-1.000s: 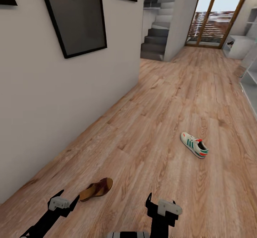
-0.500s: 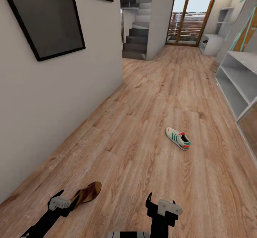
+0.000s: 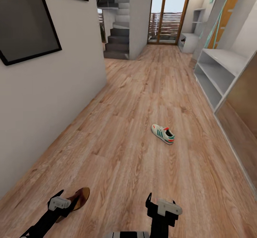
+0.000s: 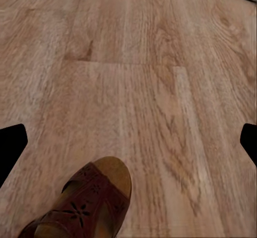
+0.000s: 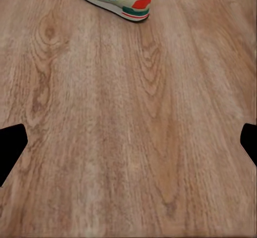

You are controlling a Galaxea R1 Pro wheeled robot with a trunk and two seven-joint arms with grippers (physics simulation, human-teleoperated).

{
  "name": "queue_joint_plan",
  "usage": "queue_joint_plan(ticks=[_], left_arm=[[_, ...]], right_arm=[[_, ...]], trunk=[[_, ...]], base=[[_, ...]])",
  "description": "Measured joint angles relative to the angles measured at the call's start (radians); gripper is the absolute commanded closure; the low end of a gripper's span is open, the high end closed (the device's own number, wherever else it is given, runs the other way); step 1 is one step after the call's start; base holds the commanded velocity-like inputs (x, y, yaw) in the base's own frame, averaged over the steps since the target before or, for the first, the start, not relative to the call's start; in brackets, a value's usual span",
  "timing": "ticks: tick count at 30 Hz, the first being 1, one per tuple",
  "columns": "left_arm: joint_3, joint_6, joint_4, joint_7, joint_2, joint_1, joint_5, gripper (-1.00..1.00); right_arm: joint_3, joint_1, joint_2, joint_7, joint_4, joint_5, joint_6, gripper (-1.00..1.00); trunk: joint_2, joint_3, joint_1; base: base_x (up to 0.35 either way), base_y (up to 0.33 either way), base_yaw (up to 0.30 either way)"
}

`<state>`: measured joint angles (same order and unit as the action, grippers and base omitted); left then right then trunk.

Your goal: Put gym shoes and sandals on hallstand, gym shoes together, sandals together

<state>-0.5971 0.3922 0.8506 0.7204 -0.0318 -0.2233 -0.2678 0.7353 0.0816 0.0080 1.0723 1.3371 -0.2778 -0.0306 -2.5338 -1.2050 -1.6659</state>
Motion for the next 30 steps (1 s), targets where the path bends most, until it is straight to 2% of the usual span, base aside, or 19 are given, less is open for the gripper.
queue_joint_plan(ticks=[30], left_arm=[[0.000, 0.001, 0.000, 0.000, -0.001, 0.000, 0.001, -1.00]], right_arm=[[0.000, 0.000, 0.000, 0.000, 0.000, 0.000, 0.000, -1.00]], trunk=[[0.000, 0.000, 0.000]], base=[[0.000, 0.000, -0.288]])
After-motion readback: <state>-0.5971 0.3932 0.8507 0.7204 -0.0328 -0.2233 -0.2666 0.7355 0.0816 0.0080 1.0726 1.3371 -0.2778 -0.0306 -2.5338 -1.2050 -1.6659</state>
